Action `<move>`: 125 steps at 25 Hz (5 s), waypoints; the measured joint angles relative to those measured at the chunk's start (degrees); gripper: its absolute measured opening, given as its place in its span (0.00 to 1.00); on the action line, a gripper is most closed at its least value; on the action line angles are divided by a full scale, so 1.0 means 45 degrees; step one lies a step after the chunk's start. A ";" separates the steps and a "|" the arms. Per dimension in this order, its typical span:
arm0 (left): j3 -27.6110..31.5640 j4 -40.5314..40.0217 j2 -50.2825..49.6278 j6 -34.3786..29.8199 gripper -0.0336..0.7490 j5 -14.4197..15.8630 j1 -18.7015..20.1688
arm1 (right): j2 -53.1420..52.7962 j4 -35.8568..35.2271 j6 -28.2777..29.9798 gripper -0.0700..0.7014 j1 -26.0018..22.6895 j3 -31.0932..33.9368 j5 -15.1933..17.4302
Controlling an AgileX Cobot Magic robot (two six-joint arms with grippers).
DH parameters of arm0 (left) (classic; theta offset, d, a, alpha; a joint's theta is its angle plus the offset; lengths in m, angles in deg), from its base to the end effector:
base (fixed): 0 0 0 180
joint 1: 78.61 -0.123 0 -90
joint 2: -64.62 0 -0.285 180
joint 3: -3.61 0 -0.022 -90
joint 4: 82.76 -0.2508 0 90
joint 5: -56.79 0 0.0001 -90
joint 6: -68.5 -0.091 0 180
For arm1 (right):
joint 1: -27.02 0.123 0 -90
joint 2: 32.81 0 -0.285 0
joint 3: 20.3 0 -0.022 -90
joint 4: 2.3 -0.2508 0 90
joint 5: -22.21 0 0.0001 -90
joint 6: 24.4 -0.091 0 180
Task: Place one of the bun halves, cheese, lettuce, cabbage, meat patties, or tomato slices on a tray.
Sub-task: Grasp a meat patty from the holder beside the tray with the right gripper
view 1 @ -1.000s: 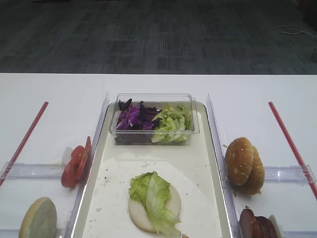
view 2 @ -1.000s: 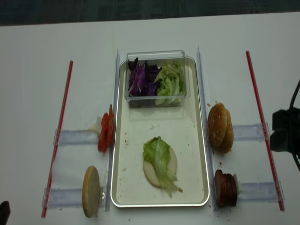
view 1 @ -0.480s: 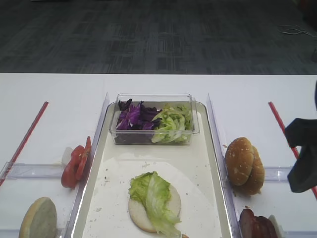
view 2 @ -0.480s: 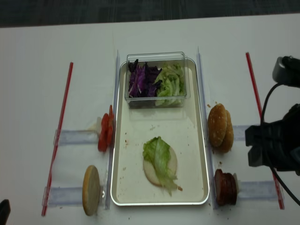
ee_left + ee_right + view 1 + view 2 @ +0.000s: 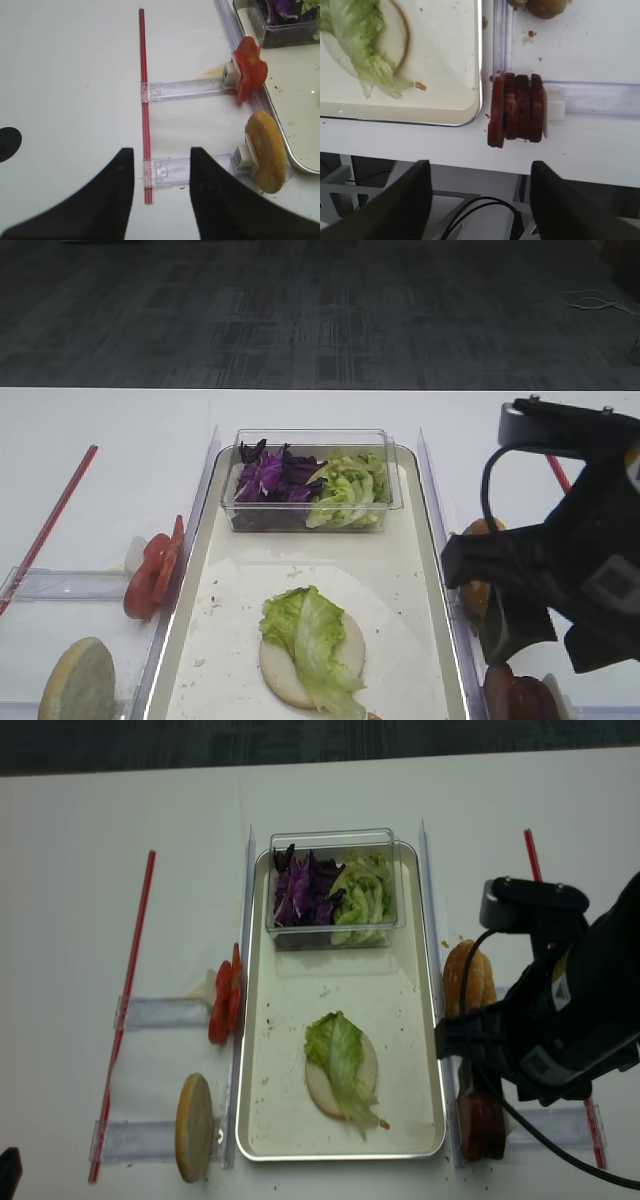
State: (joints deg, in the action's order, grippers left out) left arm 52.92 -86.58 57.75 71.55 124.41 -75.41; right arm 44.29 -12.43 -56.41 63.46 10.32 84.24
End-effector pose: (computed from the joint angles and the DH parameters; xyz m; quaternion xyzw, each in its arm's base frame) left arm -0.0110 0.0062 0.2644 -0.0022 0.8816 0.0075 0.4719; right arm 0.1512 0.1293 0.2571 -0.0041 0.9927 0.1173 0.0278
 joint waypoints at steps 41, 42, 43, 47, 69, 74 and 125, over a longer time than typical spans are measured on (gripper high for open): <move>0.0000 0.0000 0.0000 0.0000 0.41 0.0000 0.0000 | 0.3784 0.0386 0.0003 0.60 0.0340 0.0023 -0.1525; 0.0000 0.0000 0.0000 0.0000 0.41 0.0000 0.0000 | 0.3838 0.0386 0.0003 0.60 0.0340 0.0023 -0.1543; 0.0000 0.0000 0.0000 0.0000 0.41 0.0000 0.0000 | 0.3915 0.0386 0.0003 0.60 0.0340 0.0023 -0.1554; 0.0000 0.0000 0.0000 0.0000 0.41 0.0000 0.0000 | 0.4082 0.0386 0.0030 0.60 0.0340 0.0023 -0.1585; 0.0000 0.0000 0.0000 0.0000 0.41 0.0000 0.0000 | 0.4202 0.0363 0.0103 0.58 0.0340 0.0023 -0.1479; 0.0000 0.0000 0.0000 0.0000 0.41 0.0000 0.0000 | 0.4202 0.0363 0.0131 0.43 0.0340 0.0023 -0.1433; 0.0000 0.0000 0.0000 0.0000 0.41 0.0000 0.0000 | 0.1796 -0.1415 0.1359 0.18 0.0340 0.0023 -0.1601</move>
State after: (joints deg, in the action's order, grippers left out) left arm 52.92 -86.58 57.75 71.55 124.41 -75.41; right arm 52.37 -18.80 -50.30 65.00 10.43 77.03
